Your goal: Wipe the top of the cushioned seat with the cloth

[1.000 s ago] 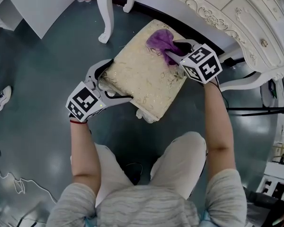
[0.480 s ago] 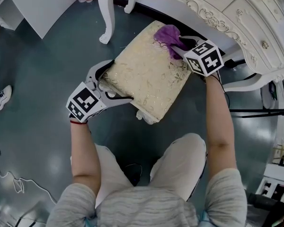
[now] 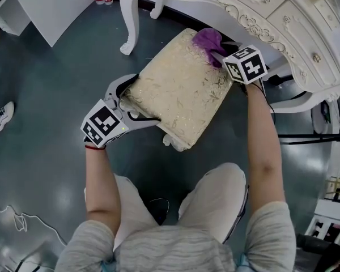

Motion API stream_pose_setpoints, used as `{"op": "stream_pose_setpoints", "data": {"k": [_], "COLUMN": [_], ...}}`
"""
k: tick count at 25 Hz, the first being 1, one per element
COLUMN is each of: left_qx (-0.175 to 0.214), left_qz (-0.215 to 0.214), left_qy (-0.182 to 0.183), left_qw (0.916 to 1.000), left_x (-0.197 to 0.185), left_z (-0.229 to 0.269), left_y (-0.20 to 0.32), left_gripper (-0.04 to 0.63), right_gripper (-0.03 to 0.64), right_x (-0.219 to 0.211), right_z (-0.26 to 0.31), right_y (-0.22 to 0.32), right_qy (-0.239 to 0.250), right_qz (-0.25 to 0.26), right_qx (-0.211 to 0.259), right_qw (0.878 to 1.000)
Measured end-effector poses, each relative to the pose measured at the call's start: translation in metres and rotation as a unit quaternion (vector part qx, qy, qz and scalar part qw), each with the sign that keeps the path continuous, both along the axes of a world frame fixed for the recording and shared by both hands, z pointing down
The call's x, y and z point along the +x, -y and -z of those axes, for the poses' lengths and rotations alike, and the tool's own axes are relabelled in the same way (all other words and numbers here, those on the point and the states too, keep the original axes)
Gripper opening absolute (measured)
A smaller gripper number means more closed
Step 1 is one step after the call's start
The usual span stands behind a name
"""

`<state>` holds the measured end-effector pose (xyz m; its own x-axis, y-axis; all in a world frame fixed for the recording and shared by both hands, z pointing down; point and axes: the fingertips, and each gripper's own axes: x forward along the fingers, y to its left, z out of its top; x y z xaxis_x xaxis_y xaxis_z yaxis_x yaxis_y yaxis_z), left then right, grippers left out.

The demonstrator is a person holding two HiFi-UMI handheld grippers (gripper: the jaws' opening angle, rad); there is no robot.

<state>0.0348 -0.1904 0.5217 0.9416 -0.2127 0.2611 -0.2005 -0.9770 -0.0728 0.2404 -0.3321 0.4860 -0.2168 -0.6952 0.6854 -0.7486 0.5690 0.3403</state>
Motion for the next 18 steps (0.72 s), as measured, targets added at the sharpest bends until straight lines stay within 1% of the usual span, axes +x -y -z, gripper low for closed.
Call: {"op": "stream_pose_setpoints", "data": {"k": [3, 6, 8, 13, 15, 18], "left_qx": [-0.001, -0.001, -0.001, 0.002, 0.004, 0.004], "left_qz": [0.0, -0.001, -0.001, -0.001, -0.003, -0.002], "left_qy": [0.0, 0.0, -0.001, 0.001, 0.004, 0.004], "left_qw": [1.0, 1.0, 1.0, 1.0, 1.0, 1.0], "left_x": [0.0, 0.001, 0.001, 0.001, 0.001, 0.001], "left_z": [0.0, 0.0, 0.0, -0.001, -0.002, -0.002], "left_y": [0.0, 0.0, 0.0, 0.0, 0.0, 0.0], "left_gripper": [0.592, 0.592, 0.592, 0.592, 0.592, 0.592], "right_gripper": [0.12, 0.12, 0.12, 0.12, 0.12, 0.12], "right_x": [0.012, 0.018, 0.014, -0.01, -0.02, -0.03], "right_z": [0.002, 0.009, 0.015, 0.015, 0.016, 0.011], "right_y": [0.012, 0.026, 0.036, 0.056, 0.061, 0.065], "right_qy": [-0.05, -0.101, -0.116, -0.151, -0.157, -0.177], "right_qz": [-0.022, -0.04, -0.042, -0.026, -0.021, -0.013], "right_qx": [0.005, 0.014, 0.019, 0.02, 0.023, 0.014], "right_qw": [0.999, 0.994, 0.992, 0.988, 0.987, 0.984]}}
